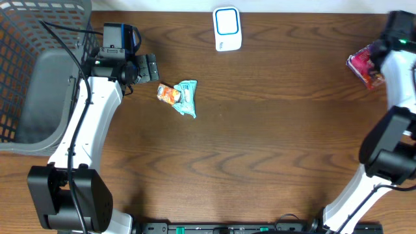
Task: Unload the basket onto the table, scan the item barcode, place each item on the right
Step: 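Carry the TOP bar to the far right beside the pink box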
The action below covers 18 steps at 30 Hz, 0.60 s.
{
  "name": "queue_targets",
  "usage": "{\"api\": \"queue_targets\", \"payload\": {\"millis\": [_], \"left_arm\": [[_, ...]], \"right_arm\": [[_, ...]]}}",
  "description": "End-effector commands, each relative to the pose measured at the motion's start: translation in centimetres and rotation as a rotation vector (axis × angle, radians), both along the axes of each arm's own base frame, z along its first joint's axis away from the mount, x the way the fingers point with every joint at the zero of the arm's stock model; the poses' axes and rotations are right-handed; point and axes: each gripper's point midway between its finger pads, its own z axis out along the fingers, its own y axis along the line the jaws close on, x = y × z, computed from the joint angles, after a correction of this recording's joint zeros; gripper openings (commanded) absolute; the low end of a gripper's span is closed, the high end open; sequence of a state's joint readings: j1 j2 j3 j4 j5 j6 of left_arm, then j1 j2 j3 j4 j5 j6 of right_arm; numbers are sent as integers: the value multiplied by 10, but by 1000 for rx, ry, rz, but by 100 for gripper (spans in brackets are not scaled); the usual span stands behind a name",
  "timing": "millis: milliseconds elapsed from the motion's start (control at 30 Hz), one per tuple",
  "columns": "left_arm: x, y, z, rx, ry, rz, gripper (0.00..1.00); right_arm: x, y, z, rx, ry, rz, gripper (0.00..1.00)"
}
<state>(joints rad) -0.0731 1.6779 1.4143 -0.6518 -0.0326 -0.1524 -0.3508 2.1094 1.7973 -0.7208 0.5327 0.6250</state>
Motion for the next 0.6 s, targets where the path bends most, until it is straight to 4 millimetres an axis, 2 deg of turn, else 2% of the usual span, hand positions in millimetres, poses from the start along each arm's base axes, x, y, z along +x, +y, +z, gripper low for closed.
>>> {"api": "queue_targets", "payload": {"millis": [0, 300, 467, 567], "left_arm": [[-1, 4, -5, 14, 14, 1, 98], [-1, 4, -5, 14, 14, 2, 98], [-1, 4, -5, 14, 14, 2, 98], [-1, 4, -5, 14, 14, 2, 98]], "right_arm": [[-2, -10, -6, 97, -7, 80, 1], [-28, -33, -57, 172, 56, 35, 1], [-30, -32, -86, 180, 57, 34, 2], [-29, -30, -95, 198, 30, 19, 4]]}}
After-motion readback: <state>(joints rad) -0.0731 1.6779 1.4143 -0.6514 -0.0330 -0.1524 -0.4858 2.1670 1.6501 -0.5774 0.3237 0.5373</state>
